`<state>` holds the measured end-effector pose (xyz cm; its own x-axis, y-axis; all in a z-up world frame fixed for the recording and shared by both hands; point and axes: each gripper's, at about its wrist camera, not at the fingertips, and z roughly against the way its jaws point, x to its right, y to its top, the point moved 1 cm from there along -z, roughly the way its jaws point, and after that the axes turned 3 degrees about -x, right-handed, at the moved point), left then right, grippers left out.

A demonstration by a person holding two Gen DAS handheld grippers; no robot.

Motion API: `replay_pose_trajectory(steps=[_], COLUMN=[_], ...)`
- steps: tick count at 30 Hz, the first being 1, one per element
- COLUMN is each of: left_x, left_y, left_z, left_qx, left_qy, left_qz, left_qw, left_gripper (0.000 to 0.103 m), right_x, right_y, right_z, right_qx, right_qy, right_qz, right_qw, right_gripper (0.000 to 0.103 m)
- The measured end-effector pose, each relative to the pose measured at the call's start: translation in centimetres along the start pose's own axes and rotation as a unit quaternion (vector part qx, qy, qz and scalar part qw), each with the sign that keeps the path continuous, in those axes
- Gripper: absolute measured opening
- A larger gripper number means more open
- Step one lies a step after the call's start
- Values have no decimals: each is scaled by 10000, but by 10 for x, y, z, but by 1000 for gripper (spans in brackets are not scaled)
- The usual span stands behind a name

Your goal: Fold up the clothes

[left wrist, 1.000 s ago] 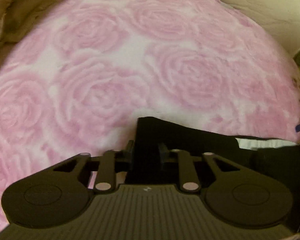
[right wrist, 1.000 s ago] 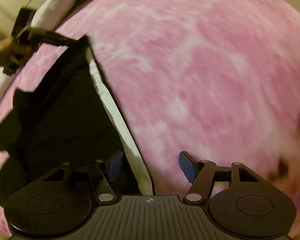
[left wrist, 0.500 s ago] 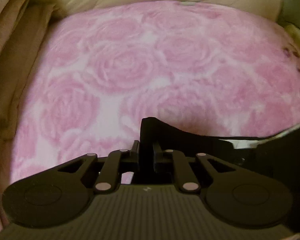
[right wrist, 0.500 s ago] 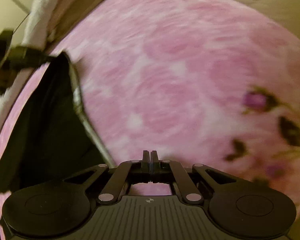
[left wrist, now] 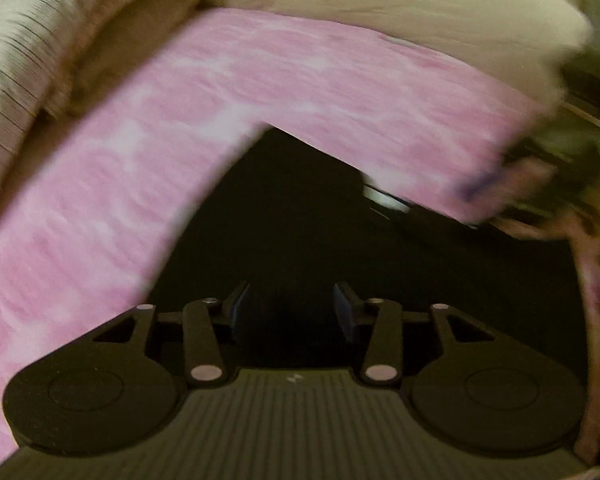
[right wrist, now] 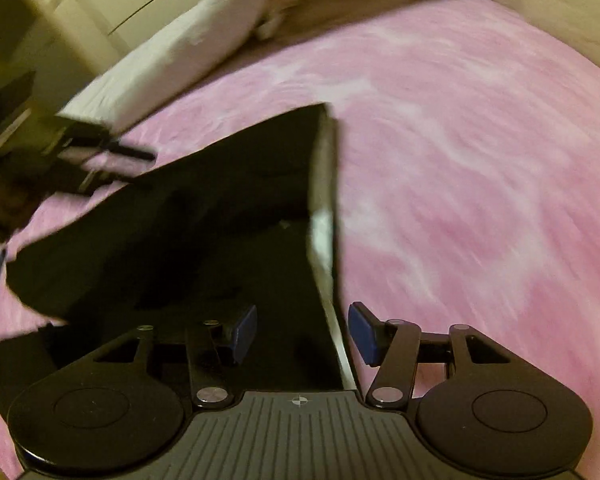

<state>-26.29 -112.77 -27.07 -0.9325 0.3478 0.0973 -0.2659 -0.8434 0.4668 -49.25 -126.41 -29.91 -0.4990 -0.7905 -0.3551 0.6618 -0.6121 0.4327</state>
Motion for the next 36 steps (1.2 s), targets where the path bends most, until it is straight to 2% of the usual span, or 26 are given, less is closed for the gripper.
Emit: replay_pose_trajectory(steps=[2, 5, 6, 7, 10, 13, 18, 24, 25, 26, 27, 30, 35, 36], left_x=[19, 39, 44, 49, 55, 55, 62, 71, 72, 70, 67, 57, 42, 42], left_y=[-18, -34, -36, -37, -36, -33, -32, -26, -25, -24, -22, -20, -21, -22], left_z=[-5, -14, -14, -12, -9, -12, -23, -35, -35, -34, -31, -28, -30, -31], left_qx=[-92, -208, -201, -173, -60, -6, 27, 21, 17, 47, 93, 107, 11, 15], left_qy=[-180, -264, -277, -286, -330, -359, -271, -469, -457, -404, -332, -247, -394, -443], left_qz=[23, 55, 35, 1, -2, 49, -323, -573, -589, -569, -532, -382, -138, -110], left_qw=[9998, 9994, 9994, 9994, 9994, 9993, 9991, 9973, 9972, 9976, 9980, 9989, 9991, 9990], left_gripper=[39, 39, 39, 39, 39, 39, 39, 36, 32, 18, 12, 10, 9, 11], right_x=[-4, -1, 2, 6, 11, 0, -5, -9, -10, -11, -11, -6, -2, -3], right_y=[13, 16, 18, 20, 25, 29, 34, 38, 40, 42, 47, 65, 73, 71], right_z=[-22, -37, -33, -26, -5, 2, 2, 34, 38, 43, 46, 48, 16, 9], right_qx=[-212, -527, -511, -480, -406, -431, -353, -39, 31, 111, 200, 430, 31, -115], right_qy=[-16, -46, -53, -104, 113, 141, 267, 455, 473, 468, 480, 511, 464, 426], right_qz=[400, 602, 524, 428, 210, 469, 457, 325, 319, 322, 297, 172, 369, 451], right_qw=[9990, 9968, 9973, 9979, 9989, 9979, 9980, 9984, 9984, 9983, 9982, 9976, 9982, 9980], right_gripper=[54, 40, 18, 0, 0, 0, 0, 0, 0, 0, 0, 0, 1, 7])
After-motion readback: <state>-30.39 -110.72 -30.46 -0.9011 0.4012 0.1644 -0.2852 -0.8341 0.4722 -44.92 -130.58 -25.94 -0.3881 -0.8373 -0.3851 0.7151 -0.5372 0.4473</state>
